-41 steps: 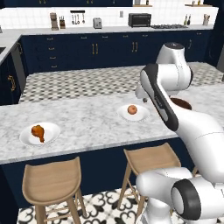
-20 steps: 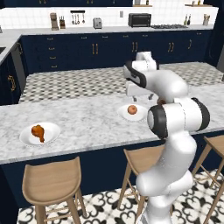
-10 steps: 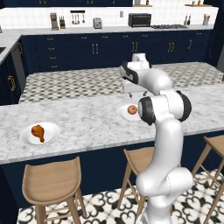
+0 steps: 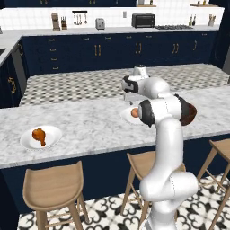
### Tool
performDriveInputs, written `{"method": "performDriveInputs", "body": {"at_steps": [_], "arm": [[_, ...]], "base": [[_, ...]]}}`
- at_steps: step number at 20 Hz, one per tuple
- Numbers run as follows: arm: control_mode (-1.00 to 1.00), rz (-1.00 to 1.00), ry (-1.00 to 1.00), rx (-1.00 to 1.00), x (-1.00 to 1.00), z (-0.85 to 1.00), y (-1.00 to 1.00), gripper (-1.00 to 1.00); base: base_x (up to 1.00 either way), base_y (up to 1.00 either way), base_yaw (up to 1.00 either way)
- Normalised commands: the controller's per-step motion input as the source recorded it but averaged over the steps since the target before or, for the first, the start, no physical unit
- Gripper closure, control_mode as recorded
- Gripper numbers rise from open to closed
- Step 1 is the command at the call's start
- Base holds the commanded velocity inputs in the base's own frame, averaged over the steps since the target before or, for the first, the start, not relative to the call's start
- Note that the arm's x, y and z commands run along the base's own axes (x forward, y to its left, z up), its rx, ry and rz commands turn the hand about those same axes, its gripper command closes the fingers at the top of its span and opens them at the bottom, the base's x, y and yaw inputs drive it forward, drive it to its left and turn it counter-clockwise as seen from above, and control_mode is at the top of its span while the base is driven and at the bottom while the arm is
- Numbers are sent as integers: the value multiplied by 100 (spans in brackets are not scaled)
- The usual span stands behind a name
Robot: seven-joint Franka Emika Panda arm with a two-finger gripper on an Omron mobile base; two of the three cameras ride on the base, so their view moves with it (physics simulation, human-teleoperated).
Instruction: Pick the chicken drumstick and onion from their plates and place them in the bowl. Then put the bowl in the fridge.
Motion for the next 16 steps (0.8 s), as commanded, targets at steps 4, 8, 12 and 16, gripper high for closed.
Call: {"method": "performDriveInputs", "body": {"at_steps": [4, 8, 12, 16], "arm": [[-100, 0, 7, 0, 65, -25, -1, -100], [-100, -1, 6, 0, 1, -31, 0, -100], [-100, 0, 7, 0, 0, -35, 0, -100], [-100, 0, 11, 0, 0, -39, 0, -100]], "base": [[0, 0, 0], [0, 0, 0], [0, 0, 0], [0, 0, 0]]}}
